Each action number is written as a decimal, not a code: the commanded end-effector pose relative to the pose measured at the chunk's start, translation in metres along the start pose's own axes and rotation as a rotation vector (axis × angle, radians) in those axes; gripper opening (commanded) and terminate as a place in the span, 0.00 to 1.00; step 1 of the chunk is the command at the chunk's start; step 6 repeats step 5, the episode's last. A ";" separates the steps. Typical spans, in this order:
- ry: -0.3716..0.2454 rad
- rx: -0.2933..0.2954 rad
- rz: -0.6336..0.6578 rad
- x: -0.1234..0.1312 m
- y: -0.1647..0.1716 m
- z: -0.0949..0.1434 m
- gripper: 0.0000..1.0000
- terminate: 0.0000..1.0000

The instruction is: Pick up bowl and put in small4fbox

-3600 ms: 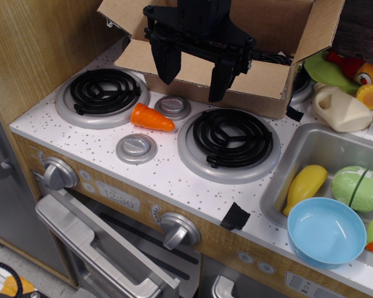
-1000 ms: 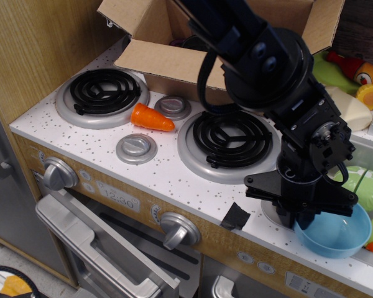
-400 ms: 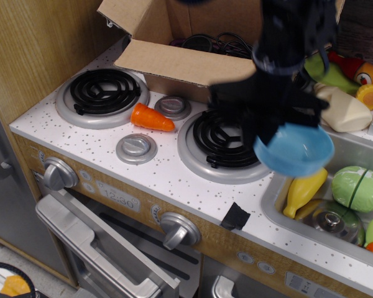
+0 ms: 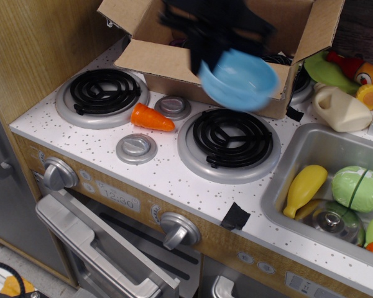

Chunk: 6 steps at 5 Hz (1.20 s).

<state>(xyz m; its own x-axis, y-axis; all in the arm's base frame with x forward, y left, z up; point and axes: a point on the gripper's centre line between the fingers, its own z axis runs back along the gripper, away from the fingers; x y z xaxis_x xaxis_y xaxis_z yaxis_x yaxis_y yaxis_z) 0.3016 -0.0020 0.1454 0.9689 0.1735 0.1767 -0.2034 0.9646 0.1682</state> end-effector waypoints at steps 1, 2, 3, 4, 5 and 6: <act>-0.164 0.055 0.055 0.044 0.030 0.021 0.00 0.00; -0.246 0.052 0.047 0.073 0.042 0.017 0.00 0.00; -0.266 0.043 -0.042 0.106 0.046 0.014 0.00 0.00; -0.234 0.028 -0.210 0.144 0.051 0.008 0.00 0.00; -0.234 0.028 -0.210 0.144 0.051 0.008 1.00 1.00; -0.234 0.028 -0.210 0.144 0.051 0.008 1.00 1.00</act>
